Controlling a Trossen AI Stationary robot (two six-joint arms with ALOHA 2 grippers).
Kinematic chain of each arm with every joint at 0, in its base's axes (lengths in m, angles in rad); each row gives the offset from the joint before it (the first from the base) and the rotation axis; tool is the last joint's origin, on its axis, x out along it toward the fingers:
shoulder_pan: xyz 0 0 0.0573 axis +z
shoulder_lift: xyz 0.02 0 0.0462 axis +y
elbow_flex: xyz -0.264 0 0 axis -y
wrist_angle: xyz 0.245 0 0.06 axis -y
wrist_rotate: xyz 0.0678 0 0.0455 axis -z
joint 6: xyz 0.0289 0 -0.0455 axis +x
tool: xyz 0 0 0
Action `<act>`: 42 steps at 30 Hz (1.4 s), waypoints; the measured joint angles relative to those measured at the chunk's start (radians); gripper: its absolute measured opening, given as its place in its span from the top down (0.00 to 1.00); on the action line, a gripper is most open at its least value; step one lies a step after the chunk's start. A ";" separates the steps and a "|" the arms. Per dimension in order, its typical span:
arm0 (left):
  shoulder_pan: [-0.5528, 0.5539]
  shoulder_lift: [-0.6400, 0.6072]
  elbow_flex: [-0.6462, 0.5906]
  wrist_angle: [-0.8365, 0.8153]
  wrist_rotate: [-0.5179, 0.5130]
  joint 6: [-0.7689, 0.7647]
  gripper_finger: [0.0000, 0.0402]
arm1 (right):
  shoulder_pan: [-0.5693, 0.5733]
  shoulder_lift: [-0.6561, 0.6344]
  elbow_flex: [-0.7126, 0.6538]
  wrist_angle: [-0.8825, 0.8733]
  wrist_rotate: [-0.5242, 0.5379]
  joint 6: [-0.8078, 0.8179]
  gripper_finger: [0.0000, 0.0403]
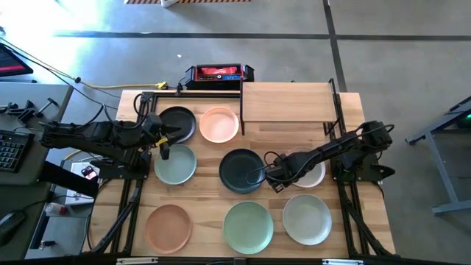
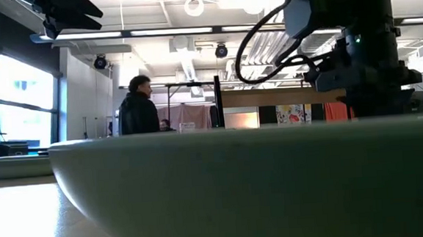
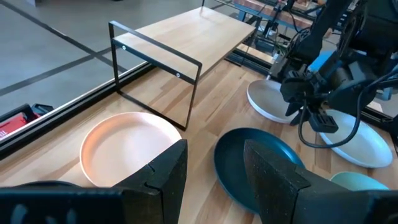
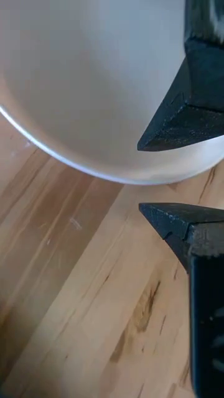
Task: Place and stack plates onto a shelf
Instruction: Put the white plate on the shelf
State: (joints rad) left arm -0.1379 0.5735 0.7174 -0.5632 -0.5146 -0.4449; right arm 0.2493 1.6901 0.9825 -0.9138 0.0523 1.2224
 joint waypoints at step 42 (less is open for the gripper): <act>0.000 0.000 0.000 -0.001 -0.074 0.003 0.63 | 0.002 0.033 0.125 -0.057 -0.088 -0.079 1.00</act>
State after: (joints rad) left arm -0.1379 0.5732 0.7174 -0.5640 -0.5884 -0.4423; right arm 0.2508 1.7233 1.1080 -0.9710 -0.0353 1.1435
